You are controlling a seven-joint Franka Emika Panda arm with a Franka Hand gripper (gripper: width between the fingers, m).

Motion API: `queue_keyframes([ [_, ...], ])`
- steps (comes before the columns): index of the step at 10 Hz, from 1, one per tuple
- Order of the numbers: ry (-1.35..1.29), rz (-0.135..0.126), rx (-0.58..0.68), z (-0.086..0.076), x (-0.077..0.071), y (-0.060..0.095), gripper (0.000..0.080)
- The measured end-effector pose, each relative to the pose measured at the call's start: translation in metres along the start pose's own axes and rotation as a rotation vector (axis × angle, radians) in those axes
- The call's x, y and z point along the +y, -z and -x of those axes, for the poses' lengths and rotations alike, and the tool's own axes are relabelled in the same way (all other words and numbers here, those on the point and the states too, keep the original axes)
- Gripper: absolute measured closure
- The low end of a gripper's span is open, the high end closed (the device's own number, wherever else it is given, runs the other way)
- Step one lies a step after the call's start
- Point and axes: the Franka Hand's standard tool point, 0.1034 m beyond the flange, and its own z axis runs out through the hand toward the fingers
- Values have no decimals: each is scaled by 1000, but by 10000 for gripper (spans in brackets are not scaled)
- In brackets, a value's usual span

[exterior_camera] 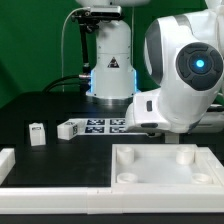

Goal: Assemble one leg

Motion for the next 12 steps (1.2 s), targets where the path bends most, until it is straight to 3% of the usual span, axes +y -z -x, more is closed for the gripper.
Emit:
queue_keyframes([
  [6,9,-5,0,1,-6,1,177],
  [8,9,-5,0,1,-6,1,513],
  [12,9,-5,0,1,-6,1,509],
])
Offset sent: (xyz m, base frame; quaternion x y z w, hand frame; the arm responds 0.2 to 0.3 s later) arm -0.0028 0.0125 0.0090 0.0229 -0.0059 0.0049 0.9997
